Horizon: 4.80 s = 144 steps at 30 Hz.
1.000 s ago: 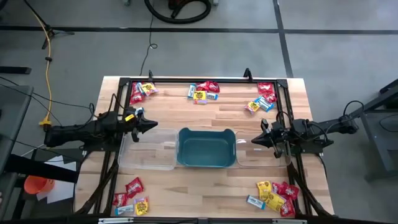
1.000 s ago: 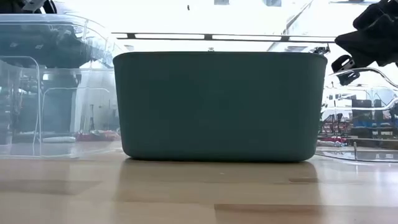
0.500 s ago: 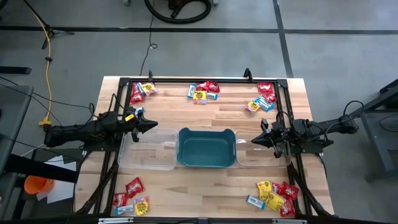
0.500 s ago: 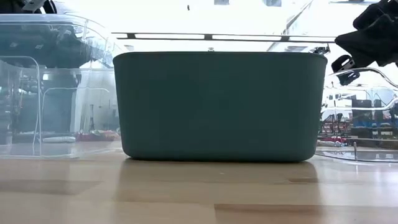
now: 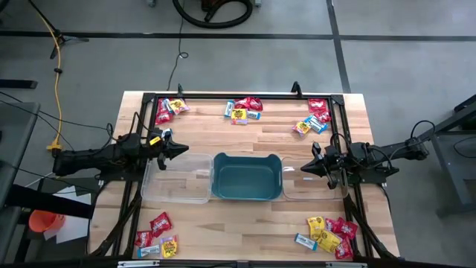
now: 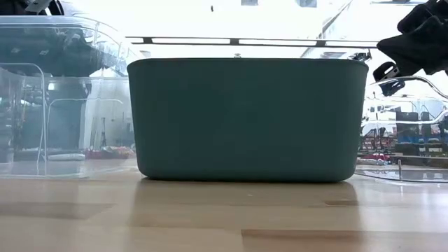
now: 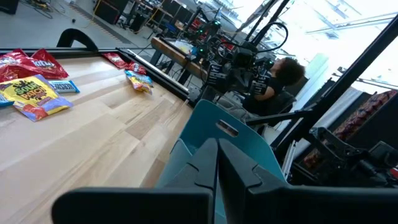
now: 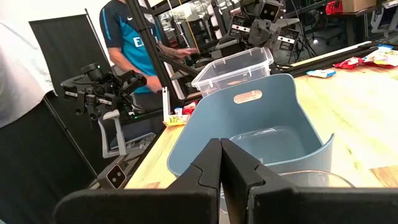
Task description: Sort candy
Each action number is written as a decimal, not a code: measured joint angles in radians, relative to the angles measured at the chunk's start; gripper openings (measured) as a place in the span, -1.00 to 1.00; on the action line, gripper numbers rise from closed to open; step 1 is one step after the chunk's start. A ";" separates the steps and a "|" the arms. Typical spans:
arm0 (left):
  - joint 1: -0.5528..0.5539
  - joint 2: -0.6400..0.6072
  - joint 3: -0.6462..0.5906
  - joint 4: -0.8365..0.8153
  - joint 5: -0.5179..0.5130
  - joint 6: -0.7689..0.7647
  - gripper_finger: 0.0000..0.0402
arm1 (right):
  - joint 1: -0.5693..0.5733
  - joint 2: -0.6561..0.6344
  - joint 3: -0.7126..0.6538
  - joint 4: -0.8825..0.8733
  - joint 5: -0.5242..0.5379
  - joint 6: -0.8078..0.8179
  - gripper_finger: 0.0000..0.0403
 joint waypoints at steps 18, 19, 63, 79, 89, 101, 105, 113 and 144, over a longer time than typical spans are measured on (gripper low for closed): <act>0.000 0.000 0.000 0.000 0.000 0.000 -1.00 | 0.000 0.000 0.000 0.000 0.000 0.000 -1.00; 0.000 0.000 0.000 0.000 0.000 0.000 -1.00 | 0.000 0.000 0.000 0.000 0.000 0.000 -1.00; 0.000 0.000 0.000 0.000 0.000 0.000 -1.00 | 0.000 0.000 0.000 0.000 0.000 0.000 -1.00; 0.000 0.000 0.000 0.000 0.000 0.000 -1.00 | -0.010 0.012 0.002 0.577 0.690 0.432 -1.00; 0.000 0.000 0.000 0.000 0.000 0.000 -1.00 | -0.184 0.302 0.449 -0.309 0.636 0.421 -0.83; 0.000 0.000 0.000 0.000 0.000 0.000 -1.00 | -0.659 0.859 0.660 -0.809 0.276 0.554 0.18; 0.000 0.000 0.000 0.000 0.000 0.000 -1.00 | -0.810 1.052 0.660 -0.738 0.185 0.577 0.30; 0.000 0.000 0.000 0.000 0.000 0.000 -1.00 | -0.948 1.320 0.660 -0.597 0.057 0.625 0.32; 0.000 0.000 0.000 0.000 0.000 0.000 -1.00 | -0.587 0.851 0.737 -0.669 -0.582 0.403 -0.98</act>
